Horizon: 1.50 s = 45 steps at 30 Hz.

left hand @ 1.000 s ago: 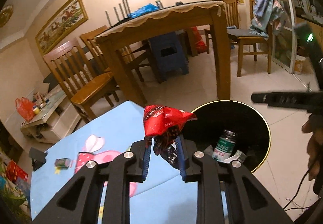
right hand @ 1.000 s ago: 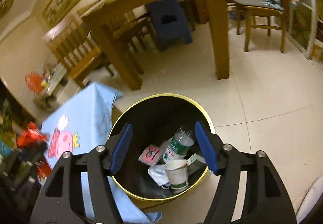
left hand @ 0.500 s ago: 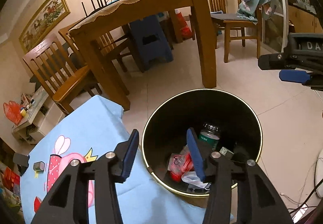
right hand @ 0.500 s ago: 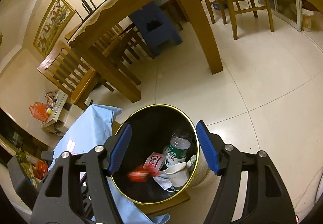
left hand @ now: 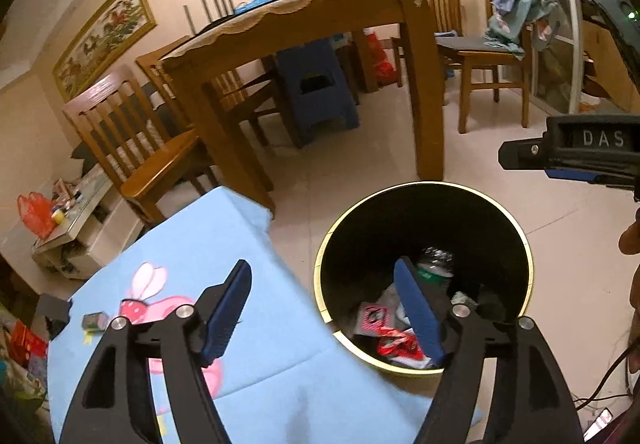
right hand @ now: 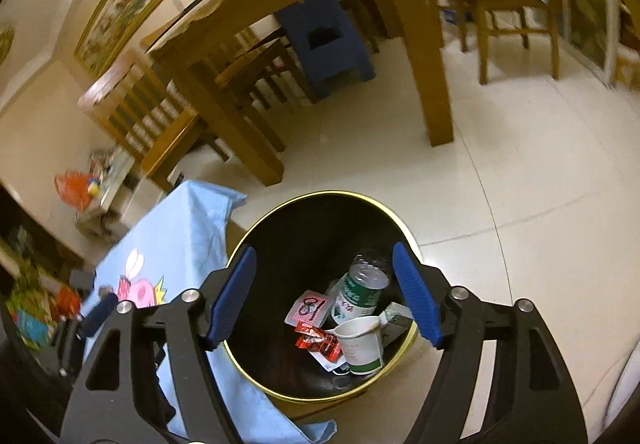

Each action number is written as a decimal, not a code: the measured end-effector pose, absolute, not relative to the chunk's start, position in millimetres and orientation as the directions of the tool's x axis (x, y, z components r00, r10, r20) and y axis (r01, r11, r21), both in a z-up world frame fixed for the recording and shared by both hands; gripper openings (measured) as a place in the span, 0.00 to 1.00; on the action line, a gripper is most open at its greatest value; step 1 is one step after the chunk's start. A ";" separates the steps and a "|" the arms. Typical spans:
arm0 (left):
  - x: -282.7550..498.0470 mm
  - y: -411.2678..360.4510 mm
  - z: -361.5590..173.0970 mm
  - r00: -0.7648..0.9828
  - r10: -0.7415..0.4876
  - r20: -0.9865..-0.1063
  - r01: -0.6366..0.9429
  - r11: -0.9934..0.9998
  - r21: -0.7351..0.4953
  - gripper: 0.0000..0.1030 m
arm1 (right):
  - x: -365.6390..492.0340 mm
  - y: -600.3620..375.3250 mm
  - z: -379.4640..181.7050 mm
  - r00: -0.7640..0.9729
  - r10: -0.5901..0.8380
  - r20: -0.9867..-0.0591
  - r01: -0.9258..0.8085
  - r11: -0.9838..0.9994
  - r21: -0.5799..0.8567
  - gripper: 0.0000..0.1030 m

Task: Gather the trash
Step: 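Reach the right gripper to the red cigarette box and grasp it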

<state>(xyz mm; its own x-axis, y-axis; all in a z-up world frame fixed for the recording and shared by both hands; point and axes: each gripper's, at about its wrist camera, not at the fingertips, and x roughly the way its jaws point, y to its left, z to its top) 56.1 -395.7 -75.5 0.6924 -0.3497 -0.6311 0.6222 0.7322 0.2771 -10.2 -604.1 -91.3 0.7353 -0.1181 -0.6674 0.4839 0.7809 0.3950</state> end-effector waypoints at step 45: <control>143.7 77.7 -115.5 0.673 0.085 -0.735 -0.053 0.996 0.066 0.90 | 167.4 -100.0 -165.9 0.466 0.235 -0.853 -0.535 0.843 -0.060 0.62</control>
